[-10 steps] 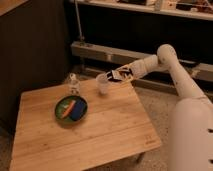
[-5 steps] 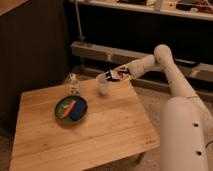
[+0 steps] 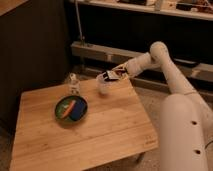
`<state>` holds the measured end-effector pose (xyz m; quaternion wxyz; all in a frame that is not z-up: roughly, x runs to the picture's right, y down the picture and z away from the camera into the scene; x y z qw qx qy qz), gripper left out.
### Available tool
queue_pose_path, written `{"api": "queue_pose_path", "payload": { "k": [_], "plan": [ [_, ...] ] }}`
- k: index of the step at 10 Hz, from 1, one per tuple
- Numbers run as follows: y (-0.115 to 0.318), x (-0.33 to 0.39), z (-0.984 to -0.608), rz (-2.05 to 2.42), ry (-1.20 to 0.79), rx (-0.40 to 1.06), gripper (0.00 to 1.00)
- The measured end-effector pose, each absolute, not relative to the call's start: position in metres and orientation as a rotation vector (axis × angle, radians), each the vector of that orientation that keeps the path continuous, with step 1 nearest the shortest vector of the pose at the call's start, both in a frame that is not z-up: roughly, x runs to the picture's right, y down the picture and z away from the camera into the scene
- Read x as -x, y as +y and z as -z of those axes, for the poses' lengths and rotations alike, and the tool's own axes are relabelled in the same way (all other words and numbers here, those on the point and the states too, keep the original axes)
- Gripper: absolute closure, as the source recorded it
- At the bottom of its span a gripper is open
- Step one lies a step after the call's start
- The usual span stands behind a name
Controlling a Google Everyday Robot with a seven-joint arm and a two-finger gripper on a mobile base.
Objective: Place the eraser in the ceramic cup
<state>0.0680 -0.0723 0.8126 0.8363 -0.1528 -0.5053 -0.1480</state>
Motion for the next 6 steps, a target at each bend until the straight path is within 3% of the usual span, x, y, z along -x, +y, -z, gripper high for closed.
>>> {"api": "queue_pose_path", "payload": {
  "k": [6],
  "plan": [
    [-0.073,-0.061,-0.84,0.526,-0.402,0.383,1.0]
  ]
}}
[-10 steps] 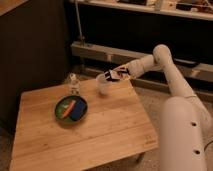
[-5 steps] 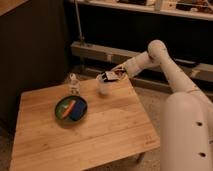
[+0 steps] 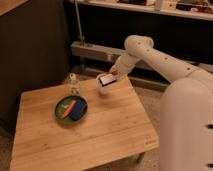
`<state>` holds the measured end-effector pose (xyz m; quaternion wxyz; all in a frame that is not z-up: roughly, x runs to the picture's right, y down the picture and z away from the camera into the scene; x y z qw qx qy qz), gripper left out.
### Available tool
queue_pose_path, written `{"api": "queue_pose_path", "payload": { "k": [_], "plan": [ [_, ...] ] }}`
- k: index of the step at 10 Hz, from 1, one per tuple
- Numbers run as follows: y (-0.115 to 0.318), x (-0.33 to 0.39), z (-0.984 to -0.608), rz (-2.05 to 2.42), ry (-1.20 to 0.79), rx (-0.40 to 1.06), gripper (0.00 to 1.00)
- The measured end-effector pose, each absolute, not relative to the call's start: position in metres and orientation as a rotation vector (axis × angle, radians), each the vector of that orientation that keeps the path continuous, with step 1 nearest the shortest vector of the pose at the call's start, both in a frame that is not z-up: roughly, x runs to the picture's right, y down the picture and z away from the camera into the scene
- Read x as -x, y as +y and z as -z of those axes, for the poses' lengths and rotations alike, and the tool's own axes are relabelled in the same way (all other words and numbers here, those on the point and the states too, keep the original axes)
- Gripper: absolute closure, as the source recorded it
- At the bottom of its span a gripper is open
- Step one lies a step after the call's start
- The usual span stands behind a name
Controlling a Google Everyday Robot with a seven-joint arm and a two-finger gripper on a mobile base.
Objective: Place the eraser in the ceramic cup
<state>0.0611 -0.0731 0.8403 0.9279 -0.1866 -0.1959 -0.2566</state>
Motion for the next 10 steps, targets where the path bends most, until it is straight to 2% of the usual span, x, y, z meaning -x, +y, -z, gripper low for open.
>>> {"api": "queue_pose_path", "payload": {
  "k": [2,4,10],
  "plan": [
    [-0.072,-0.064,-0.86,0.552,-0.278,0.399,1.0],
    [-0.069,-0.071,-0.874,0.55,-0.241,0.419,1.0],
    [-0.087,-0.101,-0.87,0.503,-0.182,0.435,1.0]
  ]
}}
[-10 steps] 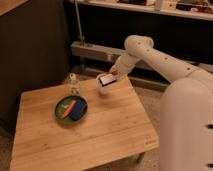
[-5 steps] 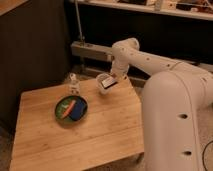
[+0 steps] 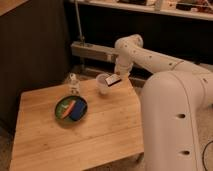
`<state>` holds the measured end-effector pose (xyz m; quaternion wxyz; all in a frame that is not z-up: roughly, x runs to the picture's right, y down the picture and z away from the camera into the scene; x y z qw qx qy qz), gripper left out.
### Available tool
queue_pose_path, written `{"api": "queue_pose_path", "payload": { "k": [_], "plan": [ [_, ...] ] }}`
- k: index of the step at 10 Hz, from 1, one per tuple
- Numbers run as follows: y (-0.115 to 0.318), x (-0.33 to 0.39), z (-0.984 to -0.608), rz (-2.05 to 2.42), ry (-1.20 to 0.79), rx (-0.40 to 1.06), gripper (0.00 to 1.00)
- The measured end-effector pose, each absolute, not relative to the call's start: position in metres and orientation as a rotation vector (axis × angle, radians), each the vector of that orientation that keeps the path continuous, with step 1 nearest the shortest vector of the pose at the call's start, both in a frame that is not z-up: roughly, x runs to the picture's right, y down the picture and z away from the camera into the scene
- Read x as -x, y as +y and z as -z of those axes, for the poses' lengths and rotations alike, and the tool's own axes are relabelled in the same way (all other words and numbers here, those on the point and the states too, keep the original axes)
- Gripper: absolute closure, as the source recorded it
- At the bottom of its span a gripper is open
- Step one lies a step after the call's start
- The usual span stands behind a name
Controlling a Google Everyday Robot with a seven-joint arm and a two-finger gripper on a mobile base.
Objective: Place the eraser in the ceramic cup
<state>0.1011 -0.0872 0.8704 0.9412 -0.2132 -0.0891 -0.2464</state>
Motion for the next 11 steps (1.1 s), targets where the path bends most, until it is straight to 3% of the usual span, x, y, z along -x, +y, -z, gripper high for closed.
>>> {"api": "queue_pose_path", "payload": {
  "k": [11],
  "plan": [
    [-0.118,-0.112,-0.872,0.522,-0.072,0.478,1.0]
  ]
}}
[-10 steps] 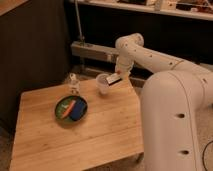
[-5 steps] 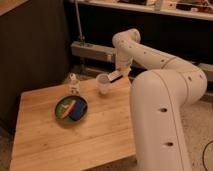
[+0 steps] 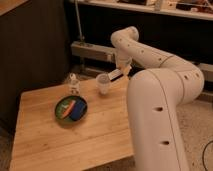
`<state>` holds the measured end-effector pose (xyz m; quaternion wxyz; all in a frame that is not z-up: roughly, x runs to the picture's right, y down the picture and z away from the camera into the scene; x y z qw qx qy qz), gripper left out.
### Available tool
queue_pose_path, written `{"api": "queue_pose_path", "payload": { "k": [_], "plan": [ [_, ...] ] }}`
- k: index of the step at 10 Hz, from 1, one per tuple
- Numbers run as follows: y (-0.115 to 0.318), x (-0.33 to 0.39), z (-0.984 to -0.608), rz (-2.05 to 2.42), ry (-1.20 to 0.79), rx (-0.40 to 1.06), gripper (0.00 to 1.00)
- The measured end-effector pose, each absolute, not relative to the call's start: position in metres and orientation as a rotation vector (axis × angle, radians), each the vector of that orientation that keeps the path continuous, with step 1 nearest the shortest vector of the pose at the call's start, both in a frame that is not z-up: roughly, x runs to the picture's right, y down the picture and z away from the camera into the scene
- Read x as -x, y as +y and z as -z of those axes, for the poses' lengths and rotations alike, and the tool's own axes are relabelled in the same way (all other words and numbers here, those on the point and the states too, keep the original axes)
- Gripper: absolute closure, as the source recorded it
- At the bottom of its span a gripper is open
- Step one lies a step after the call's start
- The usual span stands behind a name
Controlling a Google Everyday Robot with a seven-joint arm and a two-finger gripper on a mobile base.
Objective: Place the eraser in the ceramic cup
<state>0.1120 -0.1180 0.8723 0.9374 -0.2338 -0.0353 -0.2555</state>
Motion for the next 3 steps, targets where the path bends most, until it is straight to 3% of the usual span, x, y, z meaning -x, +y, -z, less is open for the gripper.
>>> {"api": "queue_pose_path", "payload": {
  "k": [3],
  "plan": [
    [-0.1334,-0.1166,-0.8598,0.522,-0.07,0.469,1.0]
  ]
}}
